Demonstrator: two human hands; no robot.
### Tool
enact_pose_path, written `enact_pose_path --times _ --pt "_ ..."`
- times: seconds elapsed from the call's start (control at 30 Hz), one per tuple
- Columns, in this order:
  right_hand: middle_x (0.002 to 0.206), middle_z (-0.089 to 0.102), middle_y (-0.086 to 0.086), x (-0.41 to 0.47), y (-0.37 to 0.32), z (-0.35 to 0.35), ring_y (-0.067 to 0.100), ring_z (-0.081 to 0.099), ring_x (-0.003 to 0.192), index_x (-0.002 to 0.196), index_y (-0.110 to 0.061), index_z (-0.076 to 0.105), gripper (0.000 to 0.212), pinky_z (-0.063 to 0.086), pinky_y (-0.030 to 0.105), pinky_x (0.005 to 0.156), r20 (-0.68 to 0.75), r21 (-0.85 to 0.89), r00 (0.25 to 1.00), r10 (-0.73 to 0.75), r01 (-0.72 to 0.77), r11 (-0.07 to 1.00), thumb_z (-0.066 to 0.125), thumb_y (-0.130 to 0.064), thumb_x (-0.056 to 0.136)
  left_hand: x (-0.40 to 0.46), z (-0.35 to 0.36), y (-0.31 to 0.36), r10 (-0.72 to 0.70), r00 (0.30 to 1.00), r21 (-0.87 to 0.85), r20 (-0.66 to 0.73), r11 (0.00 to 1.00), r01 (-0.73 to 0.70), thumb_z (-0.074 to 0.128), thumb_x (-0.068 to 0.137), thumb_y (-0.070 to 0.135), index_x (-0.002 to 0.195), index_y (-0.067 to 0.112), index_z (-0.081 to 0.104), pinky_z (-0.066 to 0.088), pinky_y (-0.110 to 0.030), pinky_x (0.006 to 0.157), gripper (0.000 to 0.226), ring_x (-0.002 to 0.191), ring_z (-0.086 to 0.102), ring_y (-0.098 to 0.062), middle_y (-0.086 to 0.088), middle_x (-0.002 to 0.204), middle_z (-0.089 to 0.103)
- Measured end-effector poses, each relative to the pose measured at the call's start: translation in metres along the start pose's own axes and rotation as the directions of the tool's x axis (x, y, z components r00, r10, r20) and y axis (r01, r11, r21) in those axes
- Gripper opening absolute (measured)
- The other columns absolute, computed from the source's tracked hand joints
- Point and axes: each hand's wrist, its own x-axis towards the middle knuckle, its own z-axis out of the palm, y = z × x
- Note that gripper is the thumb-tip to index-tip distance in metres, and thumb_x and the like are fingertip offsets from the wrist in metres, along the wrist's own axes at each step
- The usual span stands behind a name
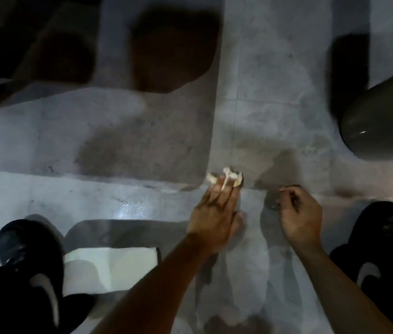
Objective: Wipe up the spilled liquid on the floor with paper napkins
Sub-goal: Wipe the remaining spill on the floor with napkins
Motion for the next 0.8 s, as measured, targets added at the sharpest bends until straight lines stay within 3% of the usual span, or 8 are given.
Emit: enact_pose_path --times 0.07,0.17,0.23,0.37,0.47,0.6,0.67,0.8 --pt "0.068 0.064 -0.004 -0.001 -0.003 -0.007 0.017 0.062 0.07 0.083 -0.016 0.069 0.018 0.047 0.027 0.069 0.022 -0.042 1.0 -0.02 0.021 0.999 0.062 -0.019 0.099 -0.048 -0.005 -0.03 -0.018 0.999 0.021 -0.05 1.0 0.019 0.041 0.107 0.036 0.157 0.005 0.034 0.029 -0.049 0.122 0.059 0.156 0.023 -0.029 -0.014 0.166 0.029" --pt "0.067 0.065 -0.005 -0.01 -0.007 -0.002 0.013 0.061 0.068 0.08 -0.019 0.068 0.018 0.042 0.01 0.062 0.101 -0.026 0.994 -0.038 0.04 0.999 0.065 -0.018 0.098 -0.12 -0.02 -0.104 -0.229 0.962 0.11 -0.15 0.963 0.247 0.041 0.108 0.031 0.15 -0.001 0.045 0.041 -0.056 0.113 0.053 0.148 0.038 -0.037 -0.021 0.157 0.041" --pt "0.07 0.069 0.001 -0.018 -0.008 0.011 0.014 0.063 0.068 0.08 -0.017 0.07 0.017 0.047 0.018 0.066 0.151 -0.015 0.988 -0.024 0.026 1.0 0.067 -0.019 0.096 -0.148 -0.033 -0.15 -0.403 0.893 0.096 -0.2 0.899 0.427 0.037 0.11 0.033 0.149 -0.006 0.044 0.042 -0.061 0.111 0.056 0.146 0.038 -0.043 -0.027 0.157 0.039" --pt "0.072 0.071 0.0 -0.035 -0.014 0.031 0.017 0.068 0.069 0.08 -0.017 0.071 0.016 0.054 0.033 0.071 0.225 -0.019 0.973 -0.052 0.058 0.998 0.07 -0.023 0.095 -0.141 -0.033 -0.16 -0.586 0.793 -0.041 -0.166 0.807 0.589 0.028 0.11 0.044 0.152 -0.007 0.038 0.036 -0.061 0.116 0.067 0.151 0.026 -0.045 -0.029 0.16 0.032" --pt "0.084 0.069 -0.001 -0.041 -0.011 0.035 0.016 0.065 0.074 0.086 -0.02 0.07 0.008 0.056 0.034 0.075 0.217 -0.073 0.968 -0.122 0.141 0.987 0.068 -0.019 0.094 -0.116 -0.008 -0.093 -0.452 0.866 -0.012 -0.214 0.887 0.461 0.042 0.108 0.032 0.148 -0.011 0.042 0.041 -0.063 0.112 0.059 0.147 0.031 -0.051 -0.034 0.155 0.036" --pt "0.106 0.064 0.003 -0.039 0.007 0.021 0.028 0.059 0.101 0.103 -0.02 0.071 0.02 0.046 0.031 0.096 0.155 -0.196 0.976 -0.151 0.181 0.964 0.054 -0.026 0.094 -0.091 0.016 0.028 -0.139 0.99 -0.052 -0.001 0.989 0.139 0.031 0.106 0.041 0.155 -0.001 0.035 0.027 -0.055 0.122 0.065 0.151 0.03 -0.042 -0.026 0.162 0.031" --pt "0.121 0.062 0.012 -0.033 0.023 0.006 0.035 0.053 0.116 0.117 -0.014 0.07 0.032 0.037 0.028 0.104 0.113 -0.264 0.976 -0.189 0.212 0.941 0.05 -0.027 0.094 -0.081 0.032 0.064 0.037 0.992 -0.081 0.119 0.996 -0.028 0.035 0.104 0.041 0.158 0.006 0.032 0.026 -0.053 0.124 0.065 0.153 0.026 -0.038 -0.021 0.165 0.028" --pt "0.147 0.049 0.025 -0.012 0.064 -0.029 0.043 0.044 0.136 0.135 -0.001 0.06 0.042 0.037 0.048 0.116 0.107 -0.393 0.933 -0.344 0.357 0.847 0.052 -0.017 0.097 -0.04 0.044 0.072 0.192 0.973 -0.031 0.127 0.981 -0.189 0.04 0.1 0.037 0.158 0.006 0.032 0.022 -0.048 0.126 0.067 0.155 0.025 -0.032 -0.015 0.166 0.028"
